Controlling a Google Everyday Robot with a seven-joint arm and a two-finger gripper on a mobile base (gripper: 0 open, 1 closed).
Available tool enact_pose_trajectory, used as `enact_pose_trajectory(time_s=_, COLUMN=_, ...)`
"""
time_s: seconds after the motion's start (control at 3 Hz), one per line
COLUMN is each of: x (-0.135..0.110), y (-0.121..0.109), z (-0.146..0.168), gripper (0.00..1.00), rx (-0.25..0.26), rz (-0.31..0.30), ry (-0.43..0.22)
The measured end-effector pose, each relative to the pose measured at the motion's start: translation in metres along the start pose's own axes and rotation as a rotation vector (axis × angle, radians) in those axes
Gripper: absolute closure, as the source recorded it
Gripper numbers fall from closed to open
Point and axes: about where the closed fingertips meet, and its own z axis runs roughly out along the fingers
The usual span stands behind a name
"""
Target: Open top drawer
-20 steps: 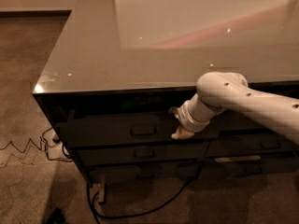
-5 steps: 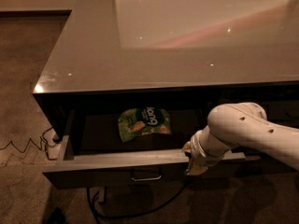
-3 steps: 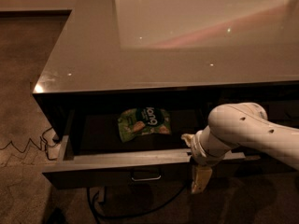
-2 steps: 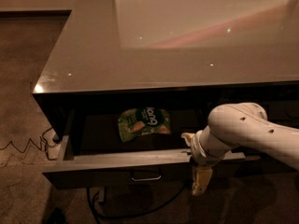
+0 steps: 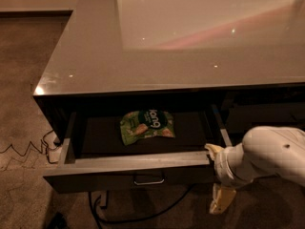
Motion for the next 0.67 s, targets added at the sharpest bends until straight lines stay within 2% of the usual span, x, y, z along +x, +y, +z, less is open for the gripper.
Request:
enact_pose_trajectory(time_s=0.33, x=0.014, y=0.024, z=0.000, gripper=0.19, rx=0.014, rz=0.050, ry=0.010)
enact_pose_trajectory(time_s=0.67, x=0.018, y=0.035, z=0.002, gripper=0.42, rx=0.003, rz=0.066, ry=0.014)
